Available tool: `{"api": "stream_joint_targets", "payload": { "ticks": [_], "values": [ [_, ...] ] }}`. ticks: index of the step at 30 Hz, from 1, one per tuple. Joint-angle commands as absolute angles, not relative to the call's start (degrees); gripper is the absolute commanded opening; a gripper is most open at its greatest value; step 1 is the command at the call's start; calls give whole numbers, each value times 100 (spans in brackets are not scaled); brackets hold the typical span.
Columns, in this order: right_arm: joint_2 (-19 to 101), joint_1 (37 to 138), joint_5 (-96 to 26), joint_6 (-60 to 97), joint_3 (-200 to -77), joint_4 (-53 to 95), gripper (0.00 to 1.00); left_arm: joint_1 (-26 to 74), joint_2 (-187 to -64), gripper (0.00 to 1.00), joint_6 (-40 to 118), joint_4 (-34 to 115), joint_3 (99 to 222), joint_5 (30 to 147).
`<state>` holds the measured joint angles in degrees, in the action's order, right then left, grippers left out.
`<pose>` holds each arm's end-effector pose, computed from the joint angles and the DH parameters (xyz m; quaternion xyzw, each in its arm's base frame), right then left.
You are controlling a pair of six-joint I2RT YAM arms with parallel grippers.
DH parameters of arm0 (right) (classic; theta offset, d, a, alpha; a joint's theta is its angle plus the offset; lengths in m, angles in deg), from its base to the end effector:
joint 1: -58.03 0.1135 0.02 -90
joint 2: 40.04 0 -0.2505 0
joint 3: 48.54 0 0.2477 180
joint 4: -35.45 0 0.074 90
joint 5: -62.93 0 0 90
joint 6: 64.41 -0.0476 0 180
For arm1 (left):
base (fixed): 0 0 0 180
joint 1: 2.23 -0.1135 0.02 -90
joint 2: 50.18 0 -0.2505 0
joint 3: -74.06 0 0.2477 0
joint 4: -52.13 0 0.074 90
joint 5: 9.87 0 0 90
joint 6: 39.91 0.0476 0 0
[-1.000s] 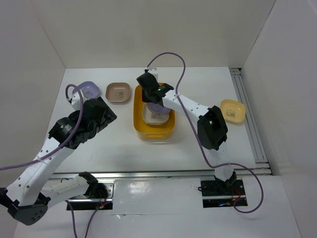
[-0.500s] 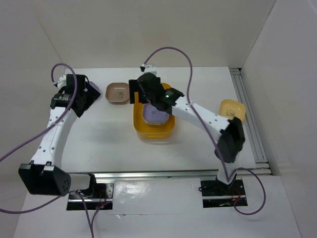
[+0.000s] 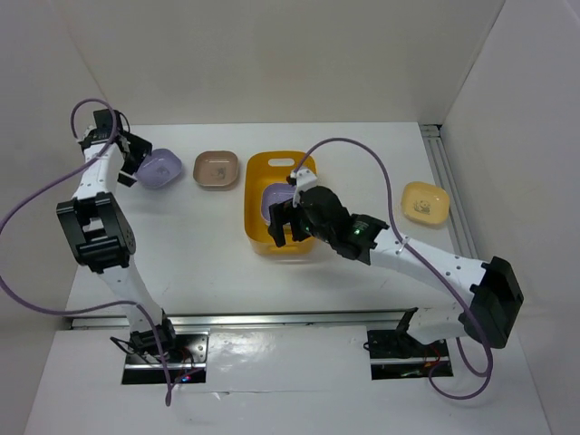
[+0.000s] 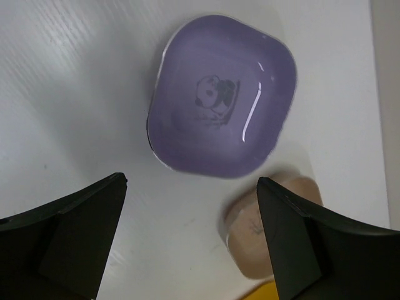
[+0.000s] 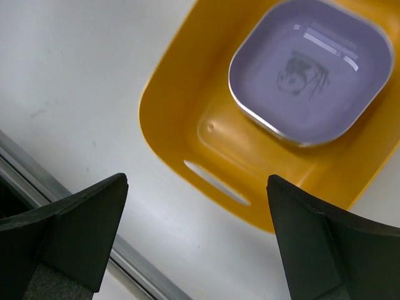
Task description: Place the plates into the plastic bin on the countertop
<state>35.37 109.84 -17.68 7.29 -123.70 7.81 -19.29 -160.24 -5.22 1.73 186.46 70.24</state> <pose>0.1987 0.2400 0.2983 -0.2057 0.8297 0.2379 0.4611 0.4127 0.1352 0.2690 -0.5741 0.7326 -0.0408 0.3632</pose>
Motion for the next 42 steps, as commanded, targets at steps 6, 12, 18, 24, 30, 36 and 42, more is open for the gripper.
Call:
{"api": "stream_joint_targets", "payload": {
  "ticks": [6,12,18,24,30,36,42],
  "values": [
    [3220,11147,-2134,872,-12162,1212,99,-2227,-17146,96,-133,717,18915,7530],
    [2544,11253,-2452,749,-11775,1607,99,-2227,-17832,93,-133,647,19293,7609],
    [2280,11305,-2215,696,-11775,1405,99,-2227,-18009,73,-273,419,19354,7205],
    [2333,11305,-2057,644,-11775,1291,99,-2227,-17615,11,-528,120,19293,6976],
    [2210,11305,-1986,582,-11775,1186,99,-2166,-16867,0,-475,41,19398,7186],
    [1894,11305,-1627,529,-11775,853,99,-1473,-15224,0,-239,365,19293,6856],
    [1419,11305,330,-225,-11723,-199,99,-85,-14529,0,253,42,19862,7028]
  ]
}}
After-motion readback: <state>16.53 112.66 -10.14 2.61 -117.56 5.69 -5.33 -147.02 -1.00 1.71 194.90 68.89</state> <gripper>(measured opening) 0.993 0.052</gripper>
